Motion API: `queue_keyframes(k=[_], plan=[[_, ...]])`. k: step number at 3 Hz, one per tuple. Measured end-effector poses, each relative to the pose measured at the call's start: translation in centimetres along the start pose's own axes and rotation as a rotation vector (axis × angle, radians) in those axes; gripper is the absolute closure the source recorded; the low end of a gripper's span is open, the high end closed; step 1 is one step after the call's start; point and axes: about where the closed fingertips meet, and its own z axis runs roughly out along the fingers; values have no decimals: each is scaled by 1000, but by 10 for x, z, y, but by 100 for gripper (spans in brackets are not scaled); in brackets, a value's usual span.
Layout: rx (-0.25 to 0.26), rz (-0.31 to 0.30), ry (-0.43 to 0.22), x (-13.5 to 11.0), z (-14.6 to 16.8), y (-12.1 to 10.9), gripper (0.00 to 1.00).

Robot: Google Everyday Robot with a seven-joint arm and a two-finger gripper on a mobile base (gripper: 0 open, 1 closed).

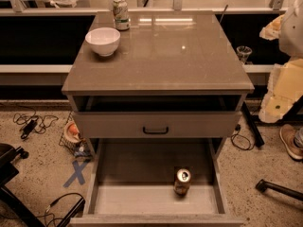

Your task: Pick orange can from middle drawer and place on counter

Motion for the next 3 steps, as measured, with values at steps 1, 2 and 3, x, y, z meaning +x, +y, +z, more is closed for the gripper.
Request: queue_keyframes(k=[1, 2, 3], plan=[[0, 0, 0, 0, 0, 0, 0], [1, 42, -115, 22, 26, 11, 0], [11, 92, -257, 61, 67, 26, 0]])
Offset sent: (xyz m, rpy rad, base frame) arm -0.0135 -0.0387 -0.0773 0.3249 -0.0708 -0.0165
